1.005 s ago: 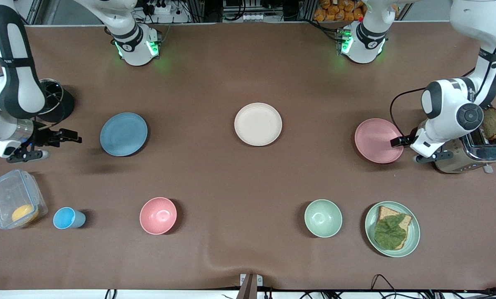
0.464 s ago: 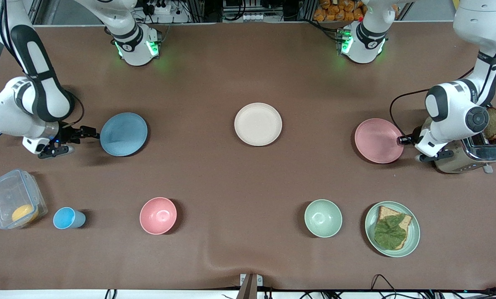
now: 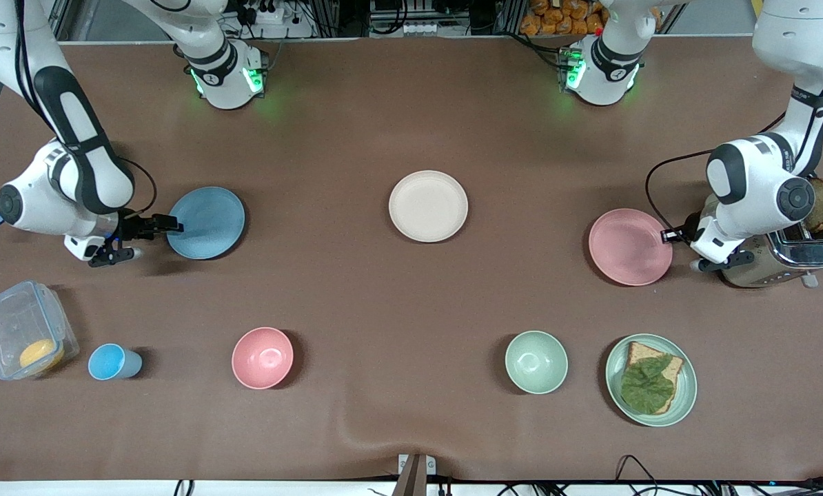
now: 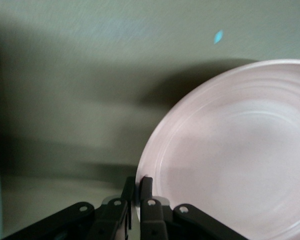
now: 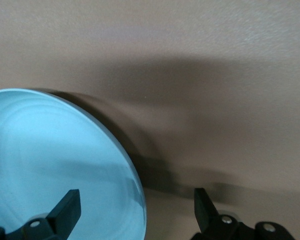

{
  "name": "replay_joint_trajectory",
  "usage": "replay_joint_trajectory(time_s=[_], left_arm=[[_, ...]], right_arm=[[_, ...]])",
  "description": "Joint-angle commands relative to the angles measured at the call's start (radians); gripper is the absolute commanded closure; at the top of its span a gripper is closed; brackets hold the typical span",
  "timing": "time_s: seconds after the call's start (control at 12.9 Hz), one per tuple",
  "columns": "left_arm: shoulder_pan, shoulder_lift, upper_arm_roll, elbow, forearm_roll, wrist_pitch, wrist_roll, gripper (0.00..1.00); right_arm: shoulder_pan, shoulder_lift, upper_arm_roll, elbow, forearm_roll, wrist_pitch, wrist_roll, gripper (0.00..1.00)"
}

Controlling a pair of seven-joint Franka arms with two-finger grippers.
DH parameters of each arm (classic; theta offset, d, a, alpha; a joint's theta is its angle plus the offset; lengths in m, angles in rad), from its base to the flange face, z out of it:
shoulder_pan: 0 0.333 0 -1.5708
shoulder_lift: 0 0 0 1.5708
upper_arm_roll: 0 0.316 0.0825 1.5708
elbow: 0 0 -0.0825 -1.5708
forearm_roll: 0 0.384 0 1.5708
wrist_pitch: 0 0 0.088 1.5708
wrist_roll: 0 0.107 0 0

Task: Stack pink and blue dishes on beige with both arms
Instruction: 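Grasp the pink plate with the left gripper while the right gripper grasps the blue plate, then carry the pink plate with the left gripper onto the beige plate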

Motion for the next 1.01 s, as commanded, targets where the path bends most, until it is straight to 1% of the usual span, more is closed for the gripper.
replay_joint_trajectory(time_s=[0.0,0.08,0.15,0.31,0.39,0.54,0.62,0.77,0.93], left_arm=[[0.008,-0.053,-0.086,0.046,-0.061,-0.035,0.019,1.0],[0.008,-0.058,-0.133,0.08,-0.064,-0.054,0.006,1.0],[0.008,-0.061,-0.185,0.117,-0.087,-0.078,-0.029,1.0],[-0.001,-0.083,-0.303,0.169,-0.14,-0.177,-0.126,1.0],[0.003,-0.09,-0.377,0.177,-0.147,-0.213,-0.243,1.0],[-0.003,-0.089,-0.49,0.176,-0.147,-0.212,-0.428,1.0],[-0.009,-0.08,-0.532,0.173,-0.147,-0.201,-0.505,1.0],[-0.064,-0.081,-0.569,0.156,-0.147,-0.175,-0.629,1.0],[-0.15,-0.081,-0.569,0.14,-0.136,-0.163,-0.741,1.0]], right_arm=[[0.003,0.014,0.0,-0.001,0.033,0.009,-0.022,0.02],[0.003,0.017,0.0,0.0,0.033,0.009,-0.022,0.35],[0.003,0.023,0.0,0.002,0.033,0.009,-0.02,0.59],[0.002,0.025,0.0,0.003,0.035,0.008,-0.02,0.95],[0.002,0.029,0.0,0.003,0.043,0.006,-0.02,1.0],[0.002,0.034,0.002,0.008,0.056,-0.002,-0.02,1.0],[0.003,0.035,0.0,0.009,0.056,-0.003,-0.019,1.0],[0.007,0.034,0.0,0.035,0.057,-0.05,-0.017,1.0],[0.0,0.034,0.0,0.087,0.058,-0.141,-0.017,1.0]])
